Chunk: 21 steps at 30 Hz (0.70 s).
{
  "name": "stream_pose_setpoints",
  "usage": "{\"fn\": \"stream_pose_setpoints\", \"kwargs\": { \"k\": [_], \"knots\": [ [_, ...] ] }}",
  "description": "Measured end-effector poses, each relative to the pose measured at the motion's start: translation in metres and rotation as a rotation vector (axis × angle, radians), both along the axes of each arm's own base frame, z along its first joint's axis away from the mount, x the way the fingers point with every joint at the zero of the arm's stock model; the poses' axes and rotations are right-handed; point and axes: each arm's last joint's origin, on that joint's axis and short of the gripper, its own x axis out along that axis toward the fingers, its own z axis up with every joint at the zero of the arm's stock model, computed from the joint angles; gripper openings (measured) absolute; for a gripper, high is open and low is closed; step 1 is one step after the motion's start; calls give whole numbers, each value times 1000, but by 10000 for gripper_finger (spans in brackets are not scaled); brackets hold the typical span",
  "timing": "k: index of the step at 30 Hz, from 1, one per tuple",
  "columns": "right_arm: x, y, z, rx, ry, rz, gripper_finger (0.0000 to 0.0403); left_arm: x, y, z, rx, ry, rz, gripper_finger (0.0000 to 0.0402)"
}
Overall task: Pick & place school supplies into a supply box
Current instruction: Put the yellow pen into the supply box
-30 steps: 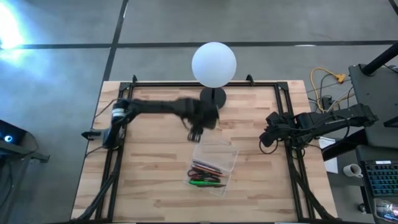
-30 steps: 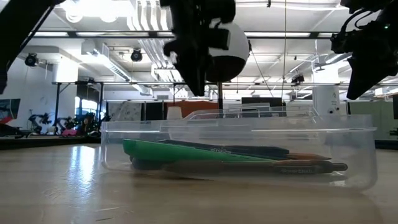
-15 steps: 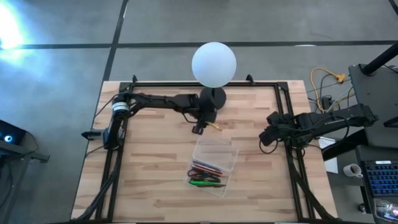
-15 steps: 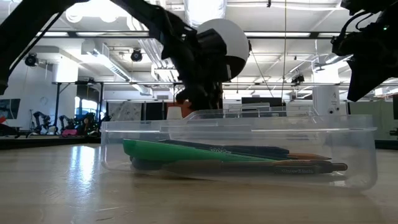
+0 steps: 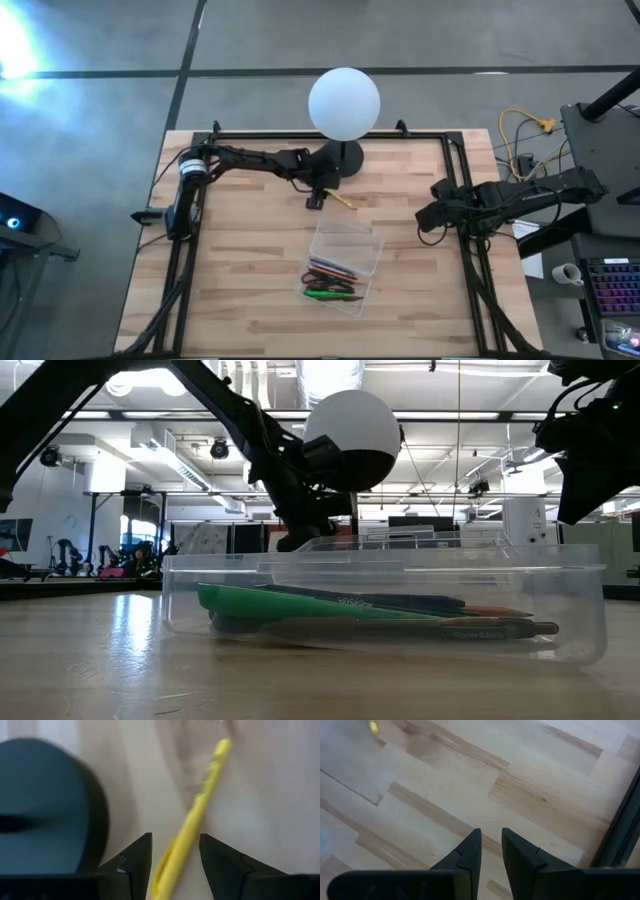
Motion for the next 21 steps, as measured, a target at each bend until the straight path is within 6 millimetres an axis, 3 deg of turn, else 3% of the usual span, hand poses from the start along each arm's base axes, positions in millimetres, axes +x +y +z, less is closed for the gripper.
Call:
{"fn": "stream_pose_setpoints", "kwargs": {
  "k": [8, 14, 21],
  "knots": [
    [0, 0, 0, 11, -7, -12, 68, 1, 14, -22, -65, 70, 29, 148],
    [0, 0, 0, 11, -1, -3, 68, 5, 15, -16, -79, 120, 34, 144],
    [0, 0, -1, -3, 4, 0, 68, 1, 12, -11, -123, 219, 28, 76]
  ]
}}
